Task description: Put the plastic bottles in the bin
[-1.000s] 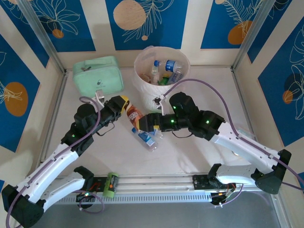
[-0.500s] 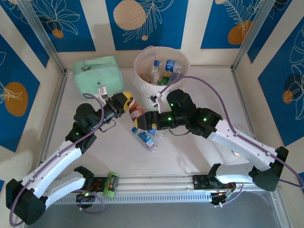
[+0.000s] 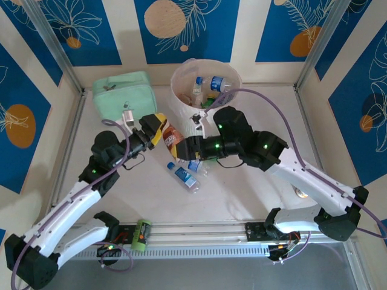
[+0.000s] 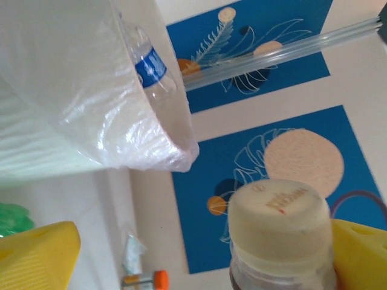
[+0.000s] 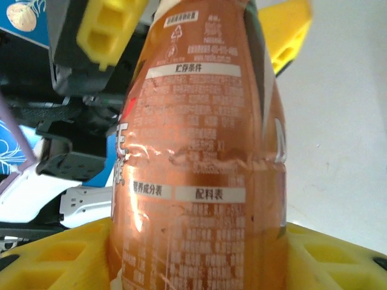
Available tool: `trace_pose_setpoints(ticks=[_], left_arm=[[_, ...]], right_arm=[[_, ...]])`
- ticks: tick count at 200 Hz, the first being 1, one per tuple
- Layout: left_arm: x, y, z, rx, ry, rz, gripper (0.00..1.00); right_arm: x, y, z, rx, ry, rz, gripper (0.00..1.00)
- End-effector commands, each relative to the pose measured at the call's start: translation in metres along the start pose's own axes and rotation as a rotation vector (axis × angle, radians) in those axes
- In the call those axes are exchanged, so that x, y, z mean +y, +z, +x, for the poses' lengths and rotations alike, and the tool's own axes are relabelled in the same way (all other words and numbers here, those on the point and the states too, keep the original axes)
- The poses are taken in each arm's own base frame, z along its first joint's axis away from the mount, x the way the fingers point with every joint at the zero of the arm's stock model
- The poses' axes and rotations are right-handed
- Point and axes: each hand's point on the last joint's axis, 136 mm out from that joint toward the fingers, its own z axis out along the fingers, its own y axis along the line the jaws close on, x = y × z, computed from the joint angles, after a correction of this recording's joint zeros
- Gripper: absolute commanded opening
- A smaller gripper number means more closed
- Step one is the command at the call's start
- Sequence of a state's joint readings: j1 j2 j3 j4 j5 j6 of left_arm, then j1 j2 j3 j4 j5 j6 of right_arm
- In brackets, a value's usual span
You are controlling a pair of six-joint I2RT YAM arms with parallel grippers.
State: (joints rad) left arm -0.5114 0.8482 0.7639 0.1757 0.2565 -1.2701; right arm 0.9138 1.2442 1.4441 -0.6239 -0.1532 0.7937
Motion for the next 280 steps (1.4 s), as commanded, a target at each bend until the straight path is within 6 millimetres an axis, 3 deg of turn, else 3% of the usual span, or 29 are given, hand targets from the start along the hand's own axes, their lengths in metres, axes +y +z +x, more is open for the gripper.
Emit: trace_pose_setpoints(ticks=[1,38,59,88,110,149,176,191,208,248,280], left_arm=[[-0.001,-0.028,-0.022,-0.08,0.207,-0.173,1.0],[0.018,-0.055,-0.036,-0.112,0.322,-0.403,1.0],[0.028,-0.056,-0.032,-0.095,0.311,-0.422,1.0],[0.04,-0.051,-0.022,-0.054,0.287,-0.417,1.0],[0.047,-0.05,-0.018,-0.038,0.28,-0.425,1.0],[0.055,-0.051,-0.015,-0.022,0.276,-0.445,0.97],[0.06,-0.05,-0.012,-0.01,0.264,-0.454,0.97],[0.065,-0.048,-0.01,-0.002,0.249,-0.459,0.96],[0.07,-0.045,-0.008,0.003,0.225,-0.466,0.96],[0.092,-0.038,-0.002,0.037,0.177,-0.522,0.9],[0.12,-0.028,0.015,0.072,0.074,-0.553,0.84]], right_arm=[[0.004,-0.027,-0.041,-0.12,-0.053,0.042,0.57],[-0.013,-0.047,-0.096,-0.195,-0.026,0.12,0.57],[-0.033,-0.05,-0.124,-0.212,0.006,0.148,0.57],[-0.067,-0.039,-0.153,-0.164,0.02,0.237,0.56],[-0.091,-0.03,-0.167,-0.145,0.0,0.321,0.56],[-0.121,-0.016,-0.175,-0.102,-0.04,0.407,0.57],[-0.134,-0.009,-0.178,-0.088,-0.052,0.445,0.66],[-0.136,-0.009,-0.181,-0.087,-0.057,0.46,0.77],[-0.133,-0.011,-0.183,-0.095,-0.068,0.457,0.81],[-0.105,-0.016,-0.179,-0.115,-0.134,0.452,0.82],[-0.076,-0.027,-0.158,-0.133,-0.194,0.47,0.81]])
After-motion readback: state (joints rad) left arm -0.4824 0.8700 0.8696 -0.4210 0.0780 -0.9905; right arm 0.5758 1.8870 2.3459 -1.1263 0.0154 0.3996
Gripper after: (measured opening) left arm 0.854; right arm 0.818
